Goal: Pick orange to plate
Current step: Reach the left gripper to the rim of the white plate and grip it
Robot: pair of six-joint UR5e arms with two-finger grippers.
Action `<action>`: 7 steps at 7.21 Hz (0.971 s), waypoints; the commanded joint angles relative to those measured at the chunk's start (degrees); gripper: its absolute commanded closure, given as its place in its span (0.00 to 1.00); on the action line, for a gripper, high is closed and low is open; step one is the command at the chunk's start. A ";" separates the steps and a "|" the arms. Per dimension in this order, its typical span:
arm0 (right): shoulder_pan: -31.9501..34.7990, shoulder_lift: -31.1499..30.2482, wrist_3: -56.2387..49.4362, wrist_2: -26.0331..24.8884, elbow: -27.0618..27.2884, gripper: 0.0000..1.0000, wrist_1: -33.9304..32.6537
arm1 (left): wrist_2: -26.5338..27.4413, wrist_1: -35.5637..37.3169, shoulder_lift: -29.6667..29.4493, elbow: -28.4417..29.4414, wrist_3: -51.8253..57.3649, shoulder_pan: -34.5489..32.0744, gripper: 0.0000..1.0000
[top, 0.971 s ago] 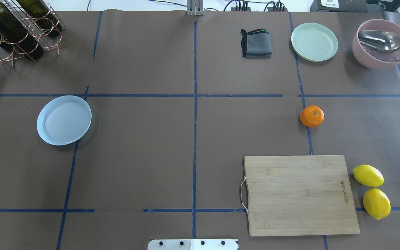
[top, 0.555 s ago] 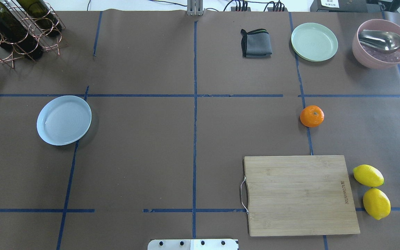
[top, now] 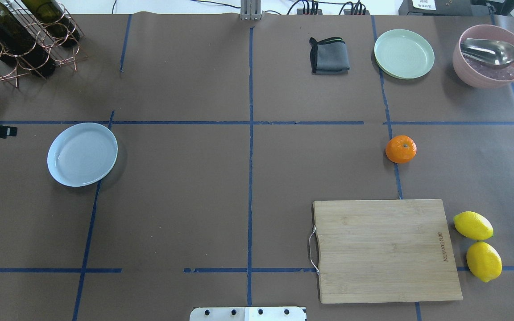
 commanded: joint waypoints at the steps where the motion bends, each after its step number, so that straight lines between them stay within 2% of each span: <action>1: 0.00 -0.16 0.00 0.02 -0.06 0.00 0.01 | 8.59 -0.27 0.02 0.15 -12.51 8.37 0.15; 3: 0.00 -0.33 0.00 0.02 -0.06 0.00 0.01 | 13.35 -0.35 -0.85 1.90 -21.49 14.52 0.29; 4: 0.00 -0.42 0.00 0.02 -0.06 0.00 0.09 | 15.37 -0.44 -0.94 2.43 -23.01 15.95 0.33; 6: 0.00 -0.60 0.00 0.02 0.11 0.00 0.09 | 15.74 -0.27 -1.03 3.57 -23.38 17.01 0.39; 7: 0.00 -0.60 0.00 0.02 0.02 0.00 0.09 | 15.74 -0.27 -2.34 4.71 -23.37 17.54 0.59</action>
